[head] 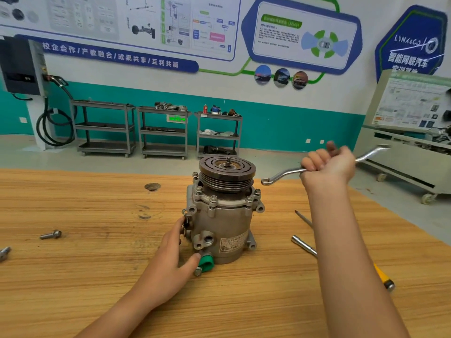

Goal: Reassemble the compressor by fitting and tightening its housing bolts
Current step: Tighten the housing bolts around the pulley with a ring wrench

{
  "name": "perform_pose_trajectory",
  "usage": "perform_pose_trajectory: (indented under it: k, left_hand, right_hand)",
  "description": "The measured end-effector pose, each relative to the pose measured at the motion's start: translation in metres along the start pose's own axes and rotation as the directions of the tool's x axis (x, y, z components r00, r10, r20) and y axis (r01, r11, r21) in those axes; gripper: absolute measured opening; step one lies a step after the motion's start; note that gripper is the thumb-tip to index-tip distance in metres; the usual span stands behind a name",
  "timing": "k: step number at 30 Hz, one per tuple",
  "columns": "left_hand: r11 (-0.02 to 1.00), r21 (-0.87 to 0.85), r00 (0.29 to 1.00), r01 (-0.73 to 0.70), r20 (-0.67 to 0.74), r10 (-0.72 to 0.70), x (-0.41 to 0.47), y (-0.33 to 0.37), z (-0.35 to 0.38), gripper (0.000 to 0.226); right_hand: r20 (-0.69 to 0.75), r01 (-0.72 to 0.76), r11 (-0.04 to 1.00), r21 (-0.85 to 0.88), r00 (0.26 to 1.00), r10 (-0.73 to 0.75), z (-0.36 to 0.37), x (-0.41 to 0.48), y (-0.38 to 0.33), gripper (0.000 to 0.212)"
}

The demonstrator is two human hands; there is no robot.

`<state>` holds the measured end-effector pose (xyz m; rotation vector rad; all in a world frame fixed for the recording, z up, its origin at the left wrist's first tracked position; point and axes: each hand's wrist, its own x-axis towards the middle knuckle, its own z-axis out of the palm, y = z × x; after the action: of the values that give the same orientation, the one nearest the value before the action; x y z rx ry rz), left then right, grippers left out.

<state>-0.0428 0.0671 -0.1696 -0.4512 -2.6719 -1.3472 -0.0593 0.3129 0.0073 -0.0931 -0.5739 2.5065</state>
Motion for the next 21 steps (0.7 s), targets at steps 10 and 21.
perform_pose_trajectory:
  k: [10, 21]
  left_hand:
    - [1.000, 0.000, 1.000, 0.009, -0.006, -0.009, 0.001, -0.006, 0.000, 0.083]
    - [1.000, 0.012, 1.000, -0.006, -0.018, 0.006, 0.003, -0.011, 0.001, 0.083]
  right_hand:
    - [-0.033, -0.401, 0.916, -0.024, 0.916, 0.400, -0.024, 0.061, 0.027, 0.036]
    - [0.087, -0.562, 0.803, -0.198, 0.806, 0.585, -0.015, 0.077, 0.047, 0.033]
